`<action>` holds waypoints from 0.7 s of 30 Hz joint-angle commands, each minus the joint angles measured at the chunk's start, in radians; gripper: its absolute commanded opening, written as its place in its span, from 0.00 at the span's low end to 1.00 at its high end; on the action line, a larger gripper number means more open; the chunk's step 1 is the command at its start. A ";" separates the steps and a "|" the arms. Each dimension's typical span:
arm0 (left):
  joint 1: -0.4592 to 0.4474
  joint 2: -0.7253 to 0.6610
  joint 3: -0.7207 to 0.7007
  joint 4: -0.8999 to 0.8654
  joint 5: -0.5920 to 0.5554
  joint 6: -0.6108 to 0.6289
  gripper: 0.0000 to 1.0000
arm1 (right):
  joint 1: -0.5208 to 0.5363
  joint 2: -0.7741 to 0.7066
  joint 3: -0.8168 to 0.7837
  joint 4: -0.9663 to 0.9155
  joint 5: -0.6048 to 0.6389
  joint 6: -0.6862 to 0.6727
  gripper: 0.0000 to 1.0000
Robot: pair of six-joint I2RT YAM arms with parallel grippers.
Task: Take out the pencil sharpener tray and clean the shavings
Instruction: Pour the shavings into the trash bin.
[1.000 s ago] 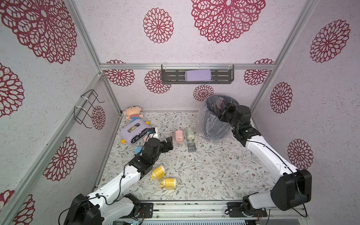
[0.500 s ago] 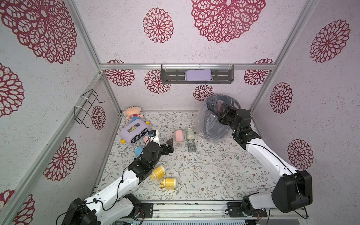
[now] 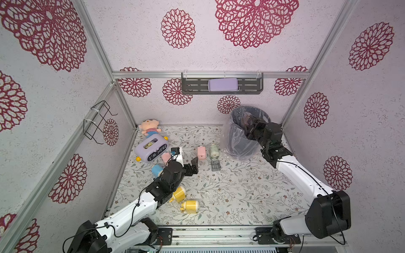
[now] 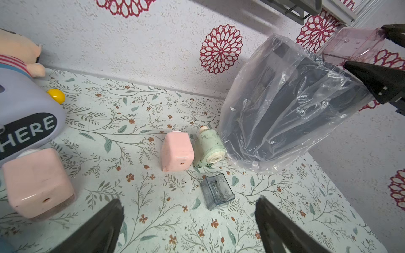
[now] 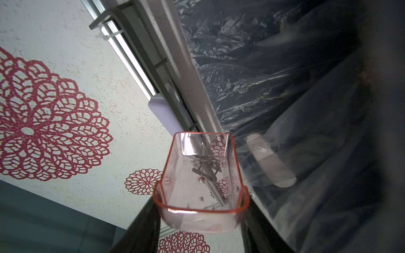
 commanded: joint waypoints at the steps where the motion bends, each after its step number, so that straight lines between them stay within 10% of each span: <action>1: -0.020 0.006 0.027 0.011 -0.033 0.033 0.97 | -0.005 -0.011 0.010 0.012 -0.011 -0.004 0.32; 21: -0.030 0.087 0.061 0.001 -0.026 0.022 0.97 | -0.003 -0.018 0.045 -0.003 -0.045 -0.158 0.32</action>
